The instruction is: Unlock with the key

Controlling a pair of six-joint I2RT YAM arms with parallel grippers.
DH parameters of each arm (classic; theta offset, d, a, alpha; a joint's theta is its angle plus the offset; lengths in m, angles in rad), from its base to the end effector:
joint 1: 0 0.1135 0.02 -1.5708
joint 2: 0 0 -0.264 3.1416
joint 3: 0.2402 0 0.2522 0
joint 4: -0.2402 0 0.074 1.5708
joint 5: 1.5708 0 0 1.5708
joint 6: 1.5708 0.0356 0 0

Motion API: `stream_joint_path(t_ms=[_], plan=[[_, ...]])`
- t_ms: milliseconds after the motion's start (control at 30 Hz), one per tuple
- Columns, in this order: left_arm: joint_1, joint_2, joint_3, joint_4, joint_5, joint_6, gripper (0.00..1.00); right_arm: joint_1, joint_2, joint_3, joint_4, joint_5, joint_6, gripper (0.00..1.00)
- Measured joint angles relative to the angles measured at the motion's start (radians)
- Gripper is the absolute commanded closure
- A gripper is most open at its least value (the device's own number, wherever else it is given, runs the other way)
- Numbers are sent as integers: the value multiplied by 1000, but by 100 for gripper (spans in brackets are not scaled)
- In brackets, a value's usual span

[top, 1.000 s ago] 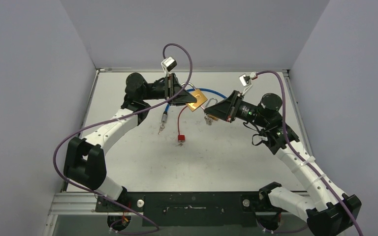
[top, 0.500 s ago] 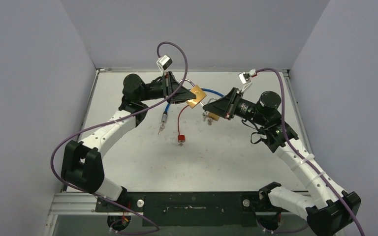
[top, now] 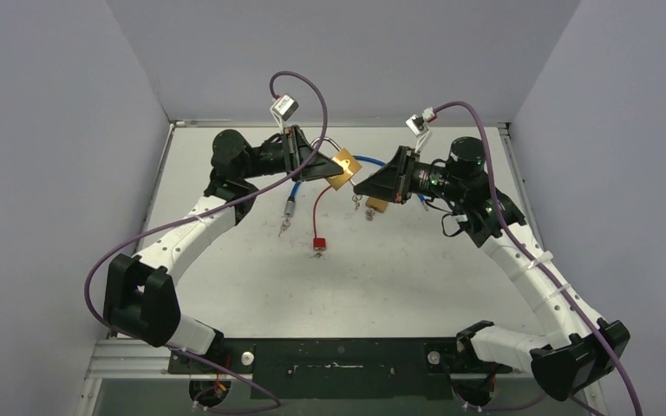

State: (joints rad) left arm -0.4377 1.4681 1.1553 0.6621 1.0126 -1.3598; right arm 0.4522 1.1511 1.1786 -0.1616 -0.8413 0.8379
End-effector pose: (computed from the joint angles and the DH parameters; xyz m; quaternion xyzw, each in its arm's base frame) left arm 0.2876 -0.1680 0.3896 0.1327 0.6259 -0.7338 0.2284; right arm 0.2155 0.1342 0.4082 -0.1320 0.7260 0.6069 0.2952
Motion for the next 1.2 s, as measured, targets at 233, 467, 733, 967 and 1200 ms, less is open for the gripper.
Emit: stream_joint_path(t_ms=[233,467,733,967,1200], plan=[[-3,-13,0,-10,74,14,100,-23,13,56,-111,-93,-126,100],[-10,-14,0,2,75,-26,100,-26,-28,13,-67,-58,-69,100],[-18,-14,0,8,35,-54,100,-23,-63,-7,-42,34,25,100],[-10,-15,-18,30,-14,-103,100,26,-80,-43,14,150,92,100],[-11,-15,-35,31,-14,-121,100,40,-119,-95,42,224,137,100]])
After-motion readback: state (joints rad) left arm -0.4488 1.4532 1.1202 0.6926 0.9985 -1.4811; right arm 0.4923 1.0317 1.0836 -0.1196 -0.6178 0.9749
